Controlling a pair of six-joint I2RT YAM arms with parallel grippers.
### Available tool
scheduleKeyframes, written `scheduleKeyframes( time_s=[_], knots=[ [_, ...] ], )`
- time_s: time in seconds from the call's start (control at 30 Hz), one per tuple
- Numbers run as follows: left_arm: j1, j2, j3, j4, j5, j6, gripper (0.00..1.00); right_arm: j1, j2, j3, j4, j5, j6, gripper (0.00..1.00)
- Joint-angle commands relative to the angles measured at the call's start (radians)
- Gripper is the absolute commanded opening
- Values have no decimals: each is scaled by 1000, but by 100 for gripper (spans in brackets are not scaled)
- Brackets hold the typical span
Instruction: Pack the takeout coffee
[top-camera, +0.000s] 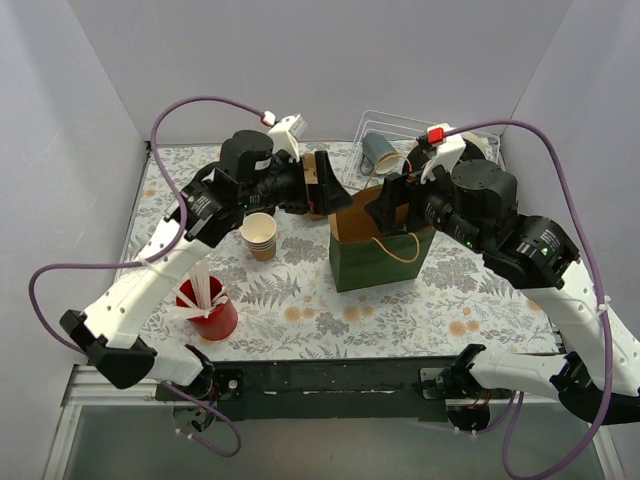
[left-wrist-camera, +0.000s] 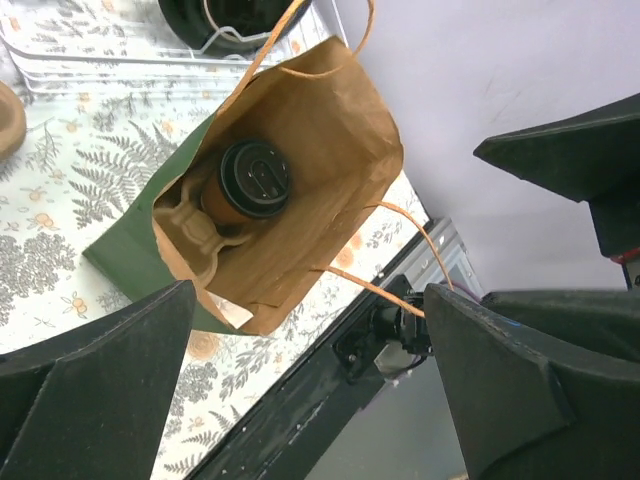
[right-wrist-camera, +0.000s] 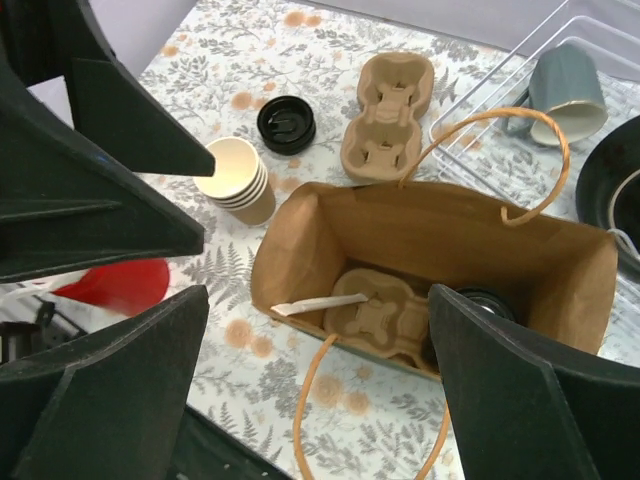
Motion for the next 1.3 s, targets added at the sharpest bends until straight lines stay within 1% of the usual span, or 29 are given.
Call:
scheduleKeyframes(
  time_s=[0.0, 0.03, 0.07, 0.1, 0.17, 0.27, 0.33, 0.4, 1.27],
  knots=[
    [3, -188, -96, 78, -46, 0, 98, 3, -27, 82, -76, -21, 136, 99],
    [3, -232, -176, 107, -44, -8, 98, 3, -35, 78, -91, -17, 150, 98],
    [1, -270, -214, 135, -47, -18, 98, 3, -42, 67, -106, -21, 164, 98],
    [3, -347, -255, 179, -53, -31, 98, 3, -67, 50, -113, -26, 181, 99],
    [1, -406, -338, 209, -64, -61, 98, 3, -94, 24, -107, -24, 215, 99],
    [3, -476, -390, 233, -60, -77, 98, 3, -166, -63, -52, -60, 227, 99],
    [1, -490, -398, 219, -63, -86, 98, 3, -216, -117, -7, -52, 258, 99],
    [3, -492, -392, 209, -60, -86, 98, 3, -240, -132, 16, -52, 264, 99],
    [3, -492, -367, 203, -58, -109, 98, 3, -277, -159, 62, -66, 236, 99]
  ],
)
